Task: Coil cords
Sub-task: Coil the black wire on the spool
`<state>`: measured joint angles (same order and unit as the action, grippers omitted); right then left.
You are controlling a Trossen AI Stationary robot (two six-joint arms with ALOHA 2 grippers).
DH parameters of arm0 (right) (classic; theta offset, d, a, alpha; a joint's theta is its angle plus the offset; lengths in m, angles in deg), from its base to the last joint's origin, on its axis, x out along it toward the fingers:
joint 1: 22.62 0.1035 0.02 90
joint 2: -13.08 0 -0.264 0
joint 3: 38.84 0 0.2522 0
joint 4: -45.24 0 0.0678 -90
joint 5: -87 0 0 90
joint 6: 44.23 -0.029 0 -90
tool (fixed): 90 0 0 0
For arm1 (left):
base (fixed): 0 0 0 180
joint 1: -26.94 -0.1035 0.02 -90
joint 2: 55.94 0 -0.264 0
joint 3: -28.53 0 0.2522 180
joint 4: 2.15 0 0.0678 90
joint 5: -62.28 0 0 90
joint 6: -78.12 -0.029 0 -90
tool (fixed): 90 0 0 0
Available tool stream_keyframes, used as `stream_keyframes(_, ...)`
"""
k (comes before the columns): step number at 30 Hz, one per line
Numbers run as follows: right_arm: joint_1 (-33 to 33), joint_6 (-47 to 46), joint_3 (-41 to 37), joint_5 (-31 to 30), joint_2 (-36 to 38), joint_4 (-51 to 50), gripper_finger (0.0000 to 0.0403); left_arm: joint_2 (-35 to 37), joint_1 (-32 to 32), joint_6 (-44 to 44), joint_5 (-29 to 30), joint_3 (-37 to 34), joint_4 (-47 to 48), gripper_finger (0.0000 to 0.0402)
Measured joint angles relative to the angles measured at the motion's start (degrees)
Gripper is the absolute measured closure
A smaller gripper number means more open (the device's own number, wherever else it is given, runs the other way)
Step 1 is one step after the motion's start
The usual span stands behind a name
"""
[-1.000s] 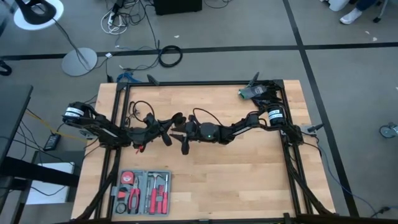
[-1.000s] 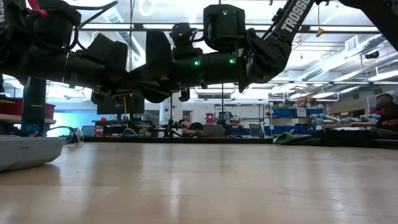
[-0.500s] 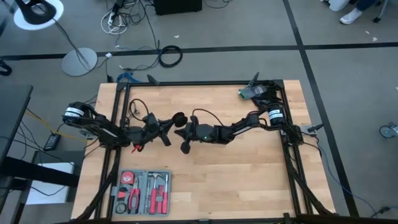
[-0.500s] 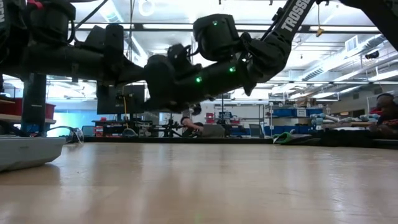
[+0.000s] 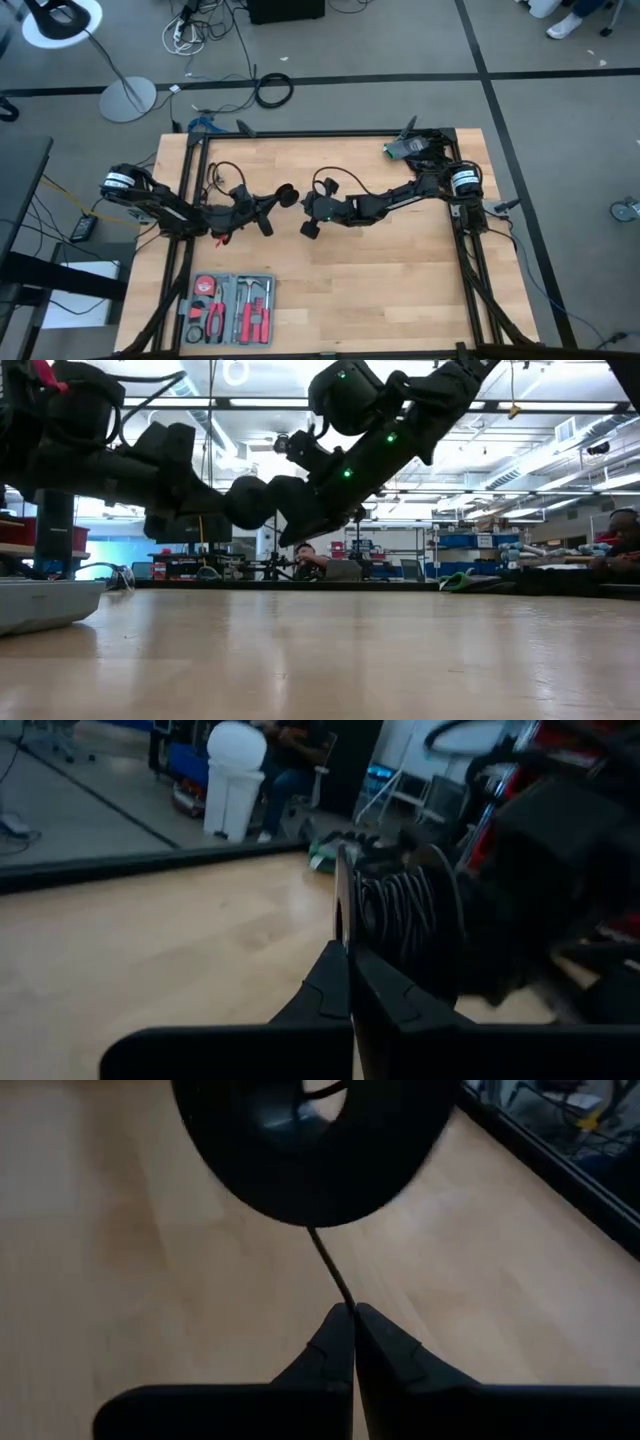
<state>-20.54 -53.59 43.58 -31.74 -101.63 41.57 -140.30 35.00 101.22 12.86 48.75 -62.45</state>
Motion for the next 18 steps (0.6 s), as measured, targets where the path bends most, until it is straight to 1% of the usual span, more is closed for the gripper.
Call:
stream_keyframes(5,0.06,0.59,-0.04,-1.14,0.54,-1.70,0.0403,0.00,-0.02,4.35,-1.81,-0.11,4.41,0.0401)
stream_keyframes(9,-0.02,1.89,-0.11,-2.53,0.76,-1.75,0.0403,0.04,-0.04,6.80,-5.05,-0.09,7.56,0.0401)
stream_keyframes(14,-0.79,3.52,-0.15,-3.20,1.13,-1.16,0.0403,0.04,-0.07,7.27,-8.45,-0.06,9.90,0.0401)
stream_keyframes(18,-1.09,4.39,-0.20,-3.22,1.47,-0.37,0.0403,0.07,-0.07,7.53,-9.33,-0.06,11.58,0.0401)
